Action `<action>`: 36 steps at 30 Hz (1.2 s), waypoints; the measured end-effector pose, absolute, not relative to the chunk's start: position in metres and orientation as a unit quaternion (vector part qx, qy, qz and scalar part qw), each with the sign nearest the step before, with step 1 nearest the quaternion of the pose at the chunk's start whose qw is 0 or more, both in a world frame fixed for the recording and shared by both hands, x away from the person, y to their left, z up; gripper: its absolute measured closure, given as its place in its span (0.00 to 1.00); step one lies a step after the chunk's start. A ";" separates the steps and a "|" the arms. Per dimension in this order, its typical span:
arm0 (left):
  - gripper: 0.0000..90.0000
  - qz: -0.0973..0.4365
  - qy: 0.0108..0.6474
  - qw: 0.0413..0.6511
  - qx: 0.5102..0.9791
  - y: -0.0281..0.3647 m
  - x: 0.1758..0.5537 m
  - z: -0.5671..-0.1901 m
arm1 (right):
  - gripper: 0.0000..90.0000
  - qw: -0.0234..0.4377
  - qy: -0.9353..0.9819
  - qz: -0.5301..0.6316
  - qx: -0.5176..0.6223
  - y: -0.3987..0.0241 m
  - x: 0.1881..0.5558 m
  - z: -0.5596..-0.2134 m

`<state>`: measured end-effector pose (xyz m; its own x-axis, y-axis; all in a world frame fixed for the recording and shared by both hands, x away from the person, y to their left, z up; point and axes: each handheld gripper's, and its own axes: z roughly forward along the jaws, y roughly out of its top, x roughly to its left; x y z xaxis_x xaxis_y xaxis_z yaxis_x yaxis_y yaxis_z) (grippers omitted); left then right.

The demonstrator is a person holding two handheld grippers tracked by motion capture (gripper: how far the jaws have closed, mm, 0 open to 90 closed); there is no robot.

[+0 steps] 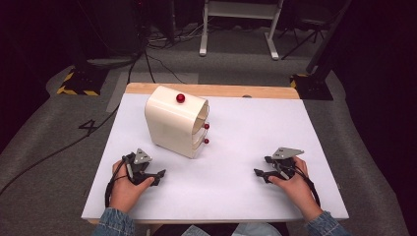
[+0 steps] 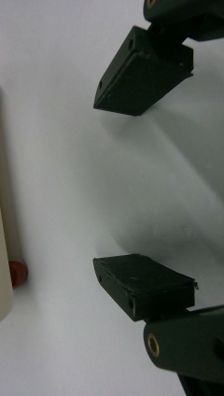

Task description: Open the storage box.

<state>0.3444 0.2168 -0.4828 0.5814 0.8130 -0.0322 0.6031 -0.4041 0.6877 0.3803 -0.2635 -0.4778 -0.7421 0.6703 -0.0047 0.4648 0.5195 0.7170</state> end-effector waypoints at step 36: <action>0.16 0.153 0.416 0.335 0.831 0.215 0.344 -0.484 | 0.71 0.093 0.817 0.532 0.204 -0.130 0.435 -0.462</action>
<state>0.3443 0.2151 -0.4843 0.6068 0.7945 -0.0250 0.5898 -0.4290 0.6841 0.4354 -0.1300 -0.4623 -0.8995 0.4321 0.0646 0.2337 0.3508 0.9068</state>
